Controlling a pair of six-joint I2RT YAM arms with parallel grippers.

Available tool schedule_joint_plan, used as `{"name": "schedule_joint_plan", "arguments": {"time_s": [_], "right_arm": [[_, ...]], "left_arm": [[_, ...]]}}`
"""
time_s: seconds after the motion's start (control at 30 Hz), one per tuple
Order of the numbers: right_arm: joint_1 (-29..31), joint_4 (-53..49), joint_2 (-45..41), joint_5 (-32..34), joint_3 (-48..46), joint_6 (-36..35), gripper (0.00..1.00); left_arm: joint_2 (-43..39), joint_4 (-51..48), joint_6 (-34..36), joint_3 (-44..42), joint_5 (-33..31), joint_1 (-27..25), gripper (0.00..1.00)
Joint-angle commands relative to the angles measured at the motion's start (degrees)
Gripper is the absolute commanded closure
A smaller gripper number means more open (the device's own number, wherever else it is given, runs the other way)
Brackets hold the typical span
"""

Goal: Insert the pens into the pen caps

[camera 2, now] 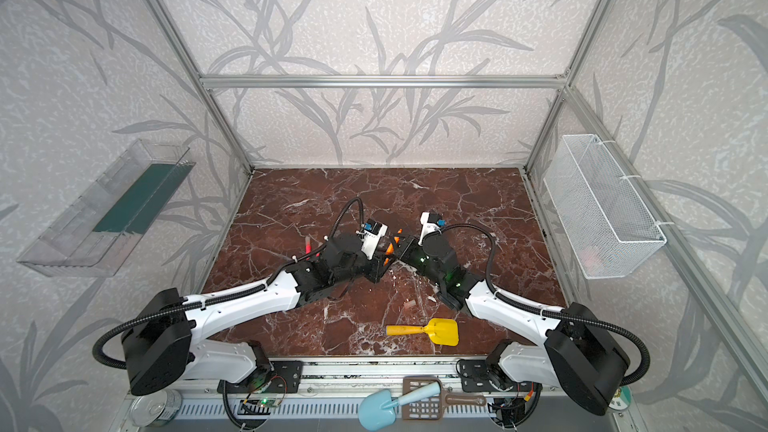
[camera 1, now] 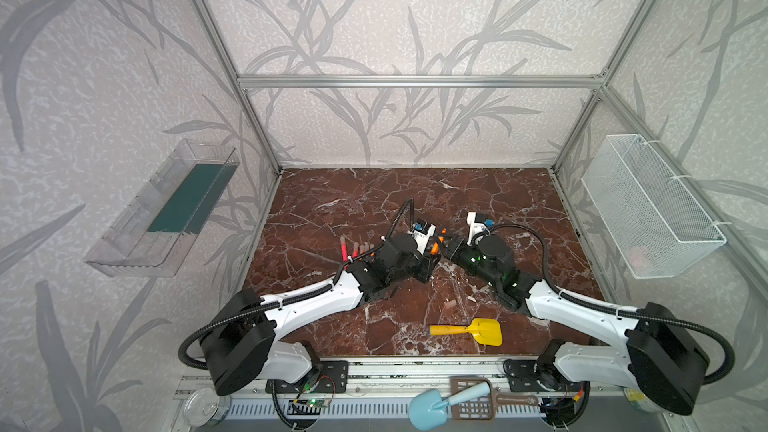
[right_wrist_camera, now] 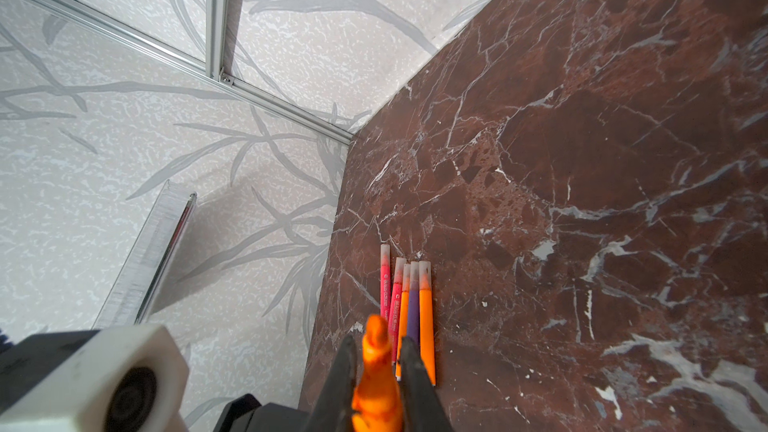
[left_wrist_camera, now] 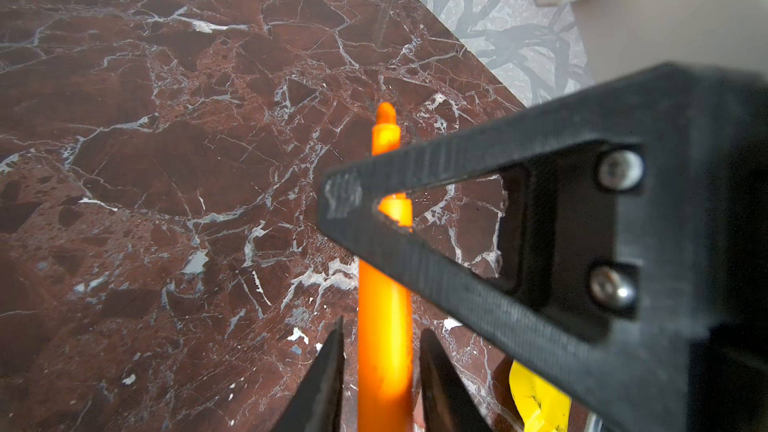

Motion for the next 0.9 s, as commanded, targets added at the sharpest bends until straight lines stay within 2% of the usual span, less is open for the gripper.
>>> {"name": "schedule_joint_plan", "arguments": {"time_s": [0.0, 0.27, 0.3, 0.37, 0.43, 0.47, 0.53, 0.6, 0.67, 0.77, 0.87], "right_arm": [[0.6, 3.3, -0.9, -1.0, -1.0, 1.3, 0.97], [2.1, 4.9, -0.5, -1.3, -1.4, 2.4, 0.98], [2.1, 4.8, -0.5, -1.3, -1.5, 2.4, 0.98], [2.2, 4.9, -0.3, -1.3, -1.6, 2.7, 0.98], [2.2, 4.8, -0.3, -1.2, -1.7, 2.6, 0.96], [2.2, 4.5, -0.3, -1.1, -1.6, 2.5, 0.91], [2.2, 3.9, -0.8, -0.8, -1.7, 2.1, 0.74], [2.2, 3.5, -1.5, -0.3, -2.2, 1.7, 0.48], [2.2, 1.7, -2.9, 0.6, -2.3, 0.6, 0.31], [2.2, -6.8, -6.5, 2.6, -2.0, -2.1, 0.18], [2.2, -19.0, -10.6, 4.3, -0.5, -5.5, 0.14]], "left_arm": [[-1.1, 1.3, 0.8, -0.8, -0.9, -0.3, 0.68], [-0.8, 1.9, 0.8, -1.0, -0.6, -0.3, 0.70], [-0.9, 2.0, 0.7, -1.0, -0.5, -0.3, 0.73], [-1.1, 1.9, 0.6, -1.0, -0.8, -0.3, 0.90], [-1.4, 1.7, 0.2, -1.2, -1.2, -0.2, 1.00], [-1.5, 1.9, -0.3, -1.4, -1.4, -0.1, 1.00], [-1.9, 2.7, -1.1, -2.0, -1.2, 0.4, 1.00], [-2.5, 2.8, -1.8, -2.5, -1.5, 1.3, 1.00], [-3.3, 3.0, -2.9, -3.3, -2.3, 2.3, 1.00], [-4.5, 1.3, -5.0, -4.1, -7.1, 3.9, 1.00], [-5.7, -3.6, -7.6, -4.2, -15.4, 5.7, 1.00]]}}
